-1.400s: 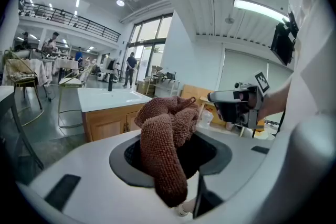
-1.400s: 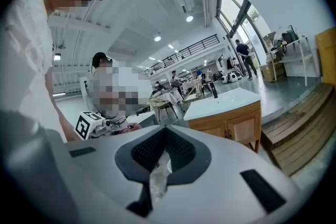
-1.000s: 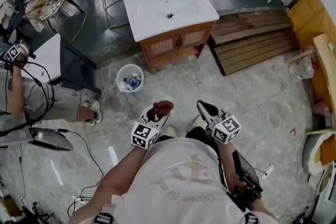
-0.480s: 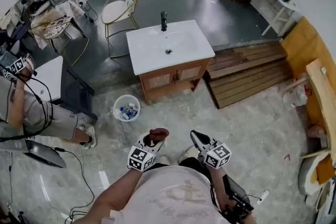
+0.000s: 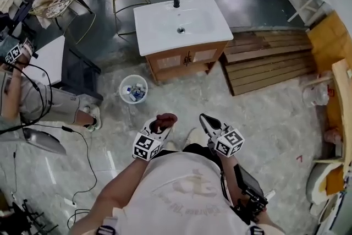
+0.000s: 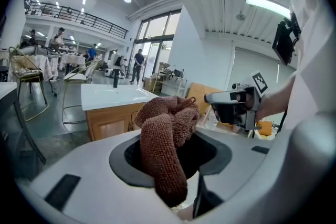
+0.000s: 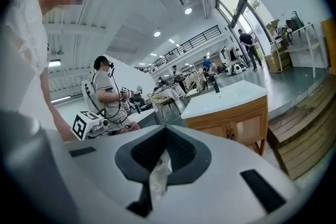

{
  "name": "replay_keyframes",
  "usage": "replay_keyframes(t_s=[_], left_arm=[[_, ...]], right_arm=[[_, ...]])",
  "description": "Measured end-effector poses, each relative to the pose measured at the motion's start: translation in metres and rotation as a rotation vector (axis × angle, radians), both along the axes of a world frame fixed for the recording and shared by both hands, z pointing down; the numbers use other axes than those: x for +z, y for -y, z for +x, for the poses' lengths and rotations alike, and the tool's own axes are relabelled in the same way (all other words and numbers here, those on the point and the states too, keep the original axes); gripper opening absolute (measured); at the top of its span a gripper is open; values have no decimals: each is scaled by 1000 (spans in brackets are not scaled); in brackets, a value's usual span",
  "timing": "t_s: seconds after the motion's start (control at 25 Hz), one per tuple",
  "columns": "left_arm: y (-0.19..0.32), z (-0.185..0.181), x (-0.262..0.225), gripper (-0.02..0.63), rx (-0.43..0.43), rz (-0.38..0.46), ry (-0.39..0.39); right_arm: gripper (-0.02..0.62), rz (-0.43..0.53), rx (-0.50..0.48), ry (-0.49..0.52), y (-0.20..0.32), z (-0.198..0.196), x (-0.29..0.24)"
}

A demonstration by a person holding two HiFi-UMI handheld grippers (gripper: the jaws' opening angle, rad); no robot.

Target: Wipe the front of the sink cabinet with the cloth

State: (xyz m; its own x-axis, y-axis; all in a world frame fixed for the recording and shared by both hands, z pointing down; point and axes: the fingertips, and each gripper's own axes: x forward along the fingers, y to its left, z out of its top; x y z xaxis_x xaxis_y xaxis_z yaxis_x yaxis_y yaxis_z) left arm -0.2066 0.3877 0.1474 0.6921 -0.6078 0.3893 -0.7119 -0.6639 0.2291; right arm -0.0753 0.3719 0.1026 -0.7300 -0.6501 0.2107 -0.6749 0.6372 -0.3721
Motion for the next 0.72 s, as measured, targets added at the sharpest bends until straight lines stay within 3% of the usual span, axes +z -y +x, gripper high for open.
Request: replay_keyframes(t_s=[0.16, 0.44, 0.72], left_arm=[[17, 20, -1, 178, -32, -16, 16], [81, 38, -15, 178, -116, 35, 28], [84, 73, -8, 178, -143, -2, 35]], right_arm=[[12, -18, -41, 5, 22, 18, 4], [12, 12, -150, 17, 89, 29, -5], [12, -1, -156, 8, 102, 70, -2]])
